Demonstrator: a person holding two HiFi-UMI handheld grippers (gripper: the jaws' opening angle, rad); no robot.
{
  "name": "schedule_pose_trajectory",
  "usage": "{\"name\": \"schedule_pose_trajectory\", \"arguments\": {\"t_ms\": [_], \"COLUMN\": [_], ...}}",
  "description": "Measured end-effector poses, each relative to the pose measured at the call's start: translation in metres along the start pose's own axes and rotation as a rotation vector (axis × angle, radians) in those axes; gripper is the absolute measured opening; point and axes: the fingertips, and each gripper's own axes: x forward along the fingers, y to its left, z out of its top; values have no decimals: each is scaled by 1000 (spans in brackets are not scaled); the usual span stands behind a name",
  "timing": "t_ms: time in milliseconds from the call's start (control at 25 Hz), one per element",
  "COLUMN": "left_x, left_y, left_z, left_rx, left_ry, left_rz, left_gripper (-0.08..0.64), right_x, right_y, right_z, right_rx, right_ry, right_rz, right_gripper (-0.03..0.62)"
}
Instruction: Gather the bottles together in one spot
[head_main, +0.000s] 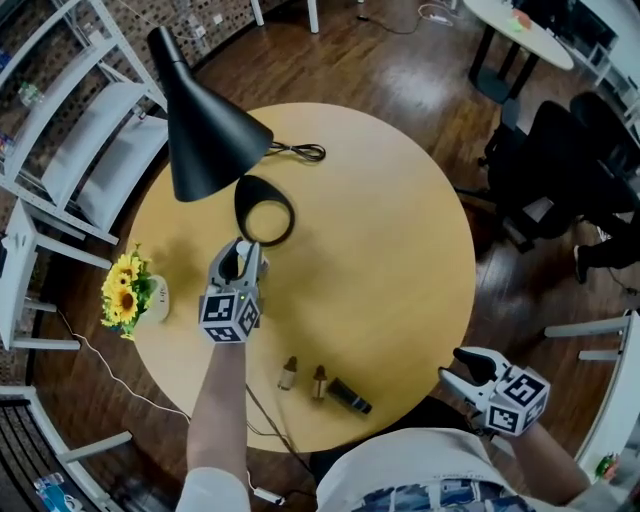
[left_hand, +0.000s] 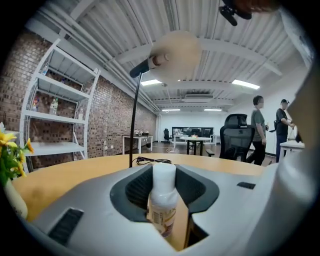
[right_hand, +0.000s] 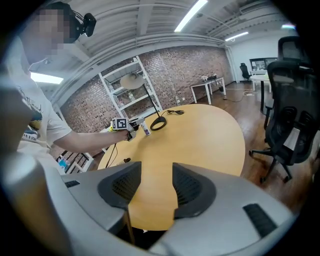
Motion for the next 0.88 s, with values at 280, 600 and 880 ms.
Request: {"name": "schedule_pose_trajectory", "arguments": {"t_ms": [280, 600, 880], "left_x": [-8, -102, -257], "left_y": [-9, -1, -64], "left_z": [2, 44, 70], "left_rx": [32, 39, -140], "left_ry": [16, 37, 84], "left_rz": [-60, 21, -65], "left_gripper": [196, 219, 219], "right_x": [3, 4, -21], "right_y": [20, 73, 159], "right_z": [0, -6, 11], "right_rx": [-14, -19, -110], "right_ry": [-13, -68, -147], "right_rz": [10, 52, 60], "right_gripper": [222, 222, 222]}}
